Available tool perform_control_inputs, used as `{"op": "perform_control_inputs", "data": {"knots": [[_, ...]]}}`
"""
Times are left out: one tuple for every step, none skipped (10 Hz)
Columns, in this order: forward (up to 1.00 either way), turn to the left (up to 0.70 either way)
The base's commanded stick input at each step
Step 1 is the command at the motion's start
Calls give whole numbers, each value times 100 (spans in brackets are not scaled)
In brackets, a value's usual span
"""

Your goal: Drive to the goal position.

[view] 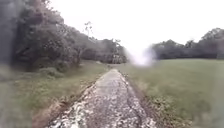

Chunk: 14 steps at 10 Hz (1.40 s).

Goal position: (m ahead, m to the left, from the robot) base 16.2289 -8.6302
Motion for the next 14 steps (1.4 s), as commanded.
{"op": "perform_control_inputs", "data": {"knots": [[50, 0], [50, 0], [50, 0], [50, 0], [50, 0], [50, 0], [50, 0], [50, 0], [50, 0], [50, 0], [50, 0], [50, 0], [50, 0], [50, 0]]}}
